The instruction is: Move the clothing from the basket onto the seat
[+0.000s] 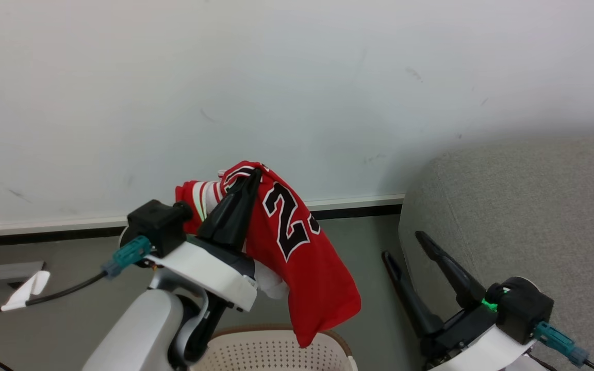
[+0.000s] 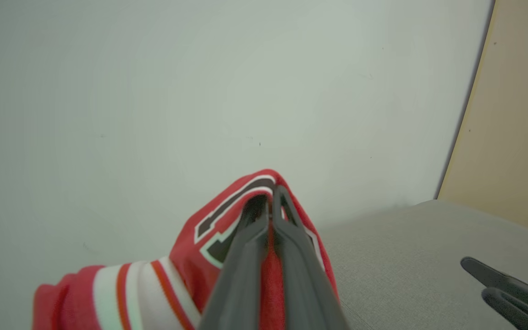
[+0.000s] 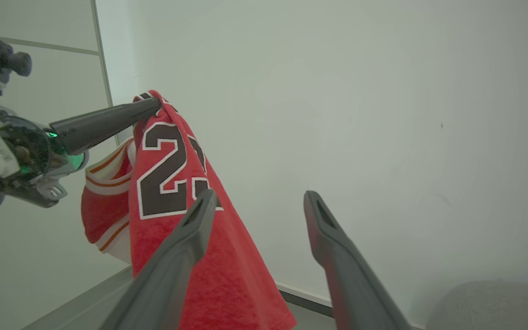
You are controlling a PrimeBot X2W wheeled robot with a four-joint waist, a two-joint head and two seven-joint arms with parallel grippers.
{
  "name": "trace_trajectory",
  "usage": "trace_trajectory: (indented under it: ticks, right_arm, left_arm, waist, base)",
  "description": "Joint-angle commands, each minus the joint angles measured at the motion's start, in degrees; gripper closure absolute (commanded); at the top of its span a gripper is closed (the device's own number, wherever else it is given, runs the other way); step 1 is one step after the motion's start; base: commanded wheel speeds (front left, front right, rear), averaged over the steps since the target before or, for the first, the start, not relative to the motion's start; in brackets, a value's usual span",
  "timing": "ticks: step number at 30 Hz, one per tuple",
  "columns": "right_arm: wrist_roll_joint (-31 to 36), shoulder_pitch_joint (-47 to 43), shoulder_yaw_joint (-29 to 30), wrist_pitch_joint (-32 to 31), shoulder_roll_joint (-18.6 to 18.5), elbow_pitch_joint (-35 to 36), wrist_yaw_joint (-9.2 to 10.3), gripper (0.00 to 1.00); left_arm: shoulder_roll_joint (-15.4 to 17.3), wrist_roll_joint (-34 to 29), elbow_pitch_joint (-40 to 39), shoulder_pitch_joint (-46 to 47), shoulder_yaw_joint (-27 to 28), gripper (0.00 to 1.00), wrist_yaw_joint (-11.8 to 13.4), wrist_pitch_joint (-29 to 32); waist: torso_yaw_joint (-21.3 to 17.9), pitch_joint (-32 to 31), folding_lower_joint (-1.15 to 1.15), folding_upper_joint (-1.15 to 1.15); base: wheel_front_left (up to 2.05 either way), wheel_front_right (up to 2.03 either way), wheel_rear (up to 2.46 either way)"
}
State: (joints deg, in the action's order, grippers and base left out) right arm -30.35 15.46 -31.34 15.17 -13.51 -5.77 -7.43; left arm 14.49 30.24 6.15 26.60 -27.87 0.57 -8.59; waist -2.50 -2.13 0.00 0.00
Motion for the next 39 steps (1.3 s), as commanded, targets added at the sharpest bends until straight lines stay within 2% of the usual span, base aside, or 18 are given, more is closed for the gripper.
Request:
trace_trajectory:
  ticks: [1, 11, 25, 31, 38, 39]
  right_arm:
    - [-0.4, 1.0, -0.5, 0.0, -0.4, -0.6, -0.11, 0.00]
    - [-4.2, 9.6, -11.8, 0.0, 1.1, -12.2, -0.08, 0.00]
    - [-15.1, 18.8, -26.2, 0.0, 2.8, -29.0, -0.08, 0.00]
    - [-16.9, 21.2, -26.8, 0.0, 4.3, -33.9, -0.08, 0.00]
    - [-16.0, 21.8, -26.2, 0.0, 5.6, -35.8, -0.07, 0.00]
    - [-15.8, 21.9, -25.8, 0.0, 5.7, -35.7, -0.07, 0.27]
  left_arm:
    - [-0.1, 0.3, -0.1, 0.4, 0.1, 1.00, -0.1, 0.0]
    - [-2.3, -0.4, -0.2, 1.3, -3.5, 1.00, -1.4, 0.3]
    - [-6.4, 0.4, -0.9, 1.8, -10.4, 1.00, -4.5, 2.0]
    - [-7.5, 1.2, -1.5, 1.9, -12.6, 1.00, -5.2, 2.7]
    - [-7.8, 1.6, -1.3, 1.6, -13.6, 1.00, -5.4, 3.0]
    - [-7.7, 1.7, -1.1, 1.5, -13.6, 1.00, -5.3, 3.0]
  waist:
    - [0.2, 0.0, 0.00, 0.00]
    - [2.7, 0.1, 0.00, 0.00]
    - [9.8, -0.8, 0.00, 0.00]
    - [12.4, -0.9, 0.00, 0.00]
    - [14.0, -0.9, 0.00, 0.00]
    - [14.1, -0.9, 0.00, 0.00]
  base:
    - [0.00, 0.00, 0.00]
    - [0.00, 0.00, 0.00]
    - [0.00, 0.00, 0.00]
    - [0.00, 0.00, 0.00]
    - [0.00, 0.00, 0.00]
    - [0.00, 0.00, 0.00]
